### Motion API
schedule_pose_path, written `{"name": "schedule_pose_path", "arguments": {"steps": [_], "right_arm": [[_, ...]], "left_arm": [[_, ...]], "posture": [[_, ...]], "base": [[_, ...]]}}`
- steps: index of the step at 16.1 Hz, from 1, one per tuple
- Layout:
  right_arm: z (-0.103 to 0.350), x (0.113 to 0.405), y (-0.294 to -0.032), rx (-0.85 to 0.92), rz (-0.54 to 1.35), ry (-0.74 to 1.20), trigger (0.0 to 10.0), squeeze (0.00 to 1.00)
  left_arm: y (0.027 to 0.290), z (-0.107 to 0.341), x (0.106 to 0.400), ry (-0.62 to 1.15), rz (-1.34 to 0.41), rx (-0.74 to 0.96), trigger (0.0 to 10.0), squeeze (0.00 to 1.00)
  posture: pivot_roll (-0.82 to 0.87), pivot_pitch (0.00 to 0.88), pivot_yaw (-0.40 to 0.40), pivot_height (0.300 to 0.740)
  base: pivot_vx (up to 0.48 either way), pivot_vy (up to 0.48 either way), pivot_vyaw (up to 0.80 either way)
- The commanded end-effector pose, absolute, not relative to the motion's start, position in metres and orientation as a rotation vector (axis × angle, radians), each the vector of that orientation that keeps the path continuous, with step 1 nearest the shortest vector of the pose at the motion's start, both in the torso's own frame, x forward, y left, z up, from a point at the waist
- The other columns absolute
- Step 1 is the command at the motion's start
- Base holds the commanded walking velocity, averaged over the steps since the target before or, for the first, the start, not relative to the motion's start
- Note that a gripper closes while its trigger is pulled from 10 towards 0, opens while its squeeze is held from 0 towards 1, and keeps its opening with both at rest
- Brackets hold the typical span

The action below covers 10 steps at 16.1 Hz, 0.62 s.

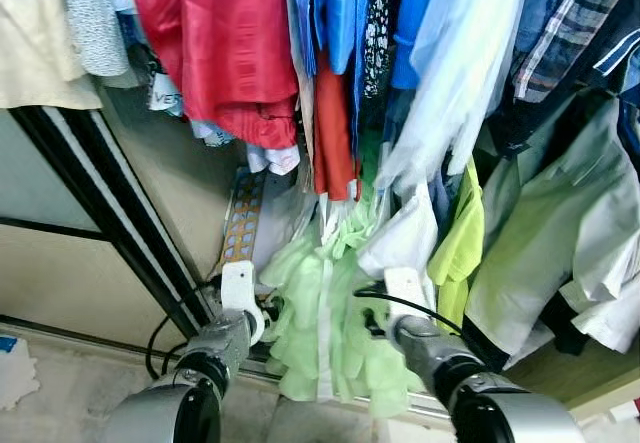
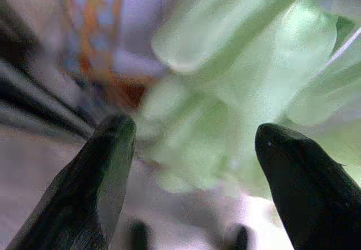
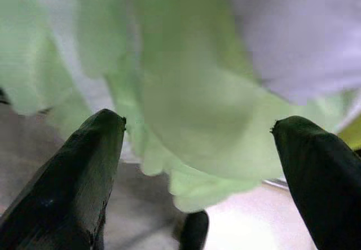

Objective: Clean up the room

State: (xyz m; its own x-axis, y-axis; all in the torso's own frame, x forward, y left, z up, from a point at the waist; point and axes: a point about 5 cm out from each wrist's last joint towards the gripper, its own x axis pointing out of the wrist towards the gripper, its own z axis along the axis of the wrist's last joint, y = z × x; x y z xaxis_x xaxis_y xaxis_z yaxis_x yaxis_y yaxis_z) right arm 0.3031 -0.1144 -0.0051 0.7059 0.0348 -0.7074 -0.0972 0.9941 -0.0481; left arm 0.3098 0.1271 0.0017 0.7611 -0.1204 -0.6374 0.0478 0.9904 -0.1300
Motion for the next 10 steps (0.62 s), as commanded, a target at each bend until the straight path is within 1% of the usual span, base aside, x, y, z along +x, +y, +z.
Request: {"name": "schedule_pose_path", "arguments": {"steps": [1,2,4,6,8,9,10], "right_arm": [[0.010,0.317,-0.114,-0.105,0.082,0.709,10.0,0.00],[0.021,0.327,-0.112,-0.143,0.107,0.645,10.0,0.00],[0.050,0.348,-0.116,-0.165,0.151,0.478,10.0,0.00],[0.060,0.352,-0.127,-0.226,0.164,0.387,10.0,0.00],[0.068,0.346,-0.142,-0.254,0.179,0.270,10.0,0.00],[0.073,0.332,-0.158,-0.269,0.170,0.194,10.0,0.00],[0.075,0.320,-0.167,-0.285,0.175,0.160,10.0,0.00]], "left_arm": [[0.133,0.021,0.327,0.594,-0.112,-0.002,10.0,0.00],[0.131,0.033,0.336,0.522,-0.157,0.006,10.0,0.00],[0.144,0.056,0.347,0.338,-0.199,0.053,10.0,0.00],[0.151,0.060,0.341,0.241,-0.214,0.043,10.0,0.00],[0.173,0.064,0.319,0.122,-0.187,0.072,10.0,0.00],[0.196,0.065,0.294,0.085,-0.153,0.048,10.0,0.00],[0.209,0.064,0.277,0.074,-0.128,0.064,10.0,0.00]], "posture": [[-0.07,0.000,0.052,0.740],[-0.07,0.000,0.050,0.740],[-0.06,0.000,0.038,0.740],[-0.05,0.000,0.029,0.740],[-0.04,0.000,0.019,0.740],[-0.04,0.000,0.014,0.740],[-0.03,0.000,0.011,0.740]], "base": [[0.000,0.000,0.00],[0.000,0.000,0.00],[0.000,0.000,0.00],[0.000,0.000,0.00],[0.000,0.000,0.00],[0.000,0.000,0.00],[0.000,0.000,0.00]]}}
